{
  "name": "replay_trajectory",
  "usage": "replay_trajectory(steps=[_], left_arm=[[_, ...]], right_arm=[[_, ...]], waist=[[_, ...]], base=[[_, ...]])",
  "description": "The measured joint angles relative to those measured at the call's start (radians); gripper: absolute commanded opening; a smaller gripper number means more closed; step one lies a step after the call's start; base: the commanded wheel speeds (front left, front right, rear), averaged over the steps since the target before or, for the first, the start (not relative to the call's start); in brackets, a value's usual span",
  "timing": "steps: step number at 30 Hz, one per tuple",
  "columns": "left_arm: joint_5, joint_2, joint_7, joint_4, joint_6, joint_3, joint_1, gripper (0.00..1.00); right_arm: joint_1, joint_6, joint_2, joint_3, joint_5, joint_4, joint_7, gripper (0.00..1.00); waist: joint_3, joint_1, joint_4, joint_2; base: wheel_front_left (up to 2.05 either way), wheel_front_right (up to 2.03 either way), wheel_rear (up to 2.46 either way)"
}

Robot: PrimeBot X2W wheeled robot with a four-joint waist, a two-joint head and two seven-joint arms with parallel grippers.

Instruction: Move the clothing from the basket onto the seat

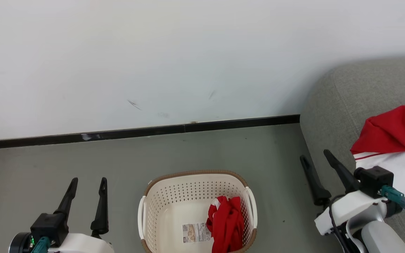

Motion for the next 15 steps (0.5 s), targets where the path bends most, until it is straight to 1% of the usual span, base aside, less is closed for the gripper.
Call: replay_trajectory(steps=[6, 15], left_arm=[[-0.007, 0.000, 0.000, 0.009, 0.000, 0.012, 0.038, 1.00], [-0.007, 0.003, 0.000, 0.017, 0.000, 0.019, 0.078, 1.00]], right_arm=[[0.092, 0.000, 0.034, -0.075, -0.025, -0.017, 0.000, 1.00], [0.168, 0.000, 0.064, -0.080, -0.063, -0.059, 0.000, 1.00]], waist=[[-0.038, 0.0000, 0.014, 0.0000], [-0.078, 0.0000, 0.016, 0.0000]], base=[[0.00, 0.00, 0.00], [0.00, 0.00, 0.00]])
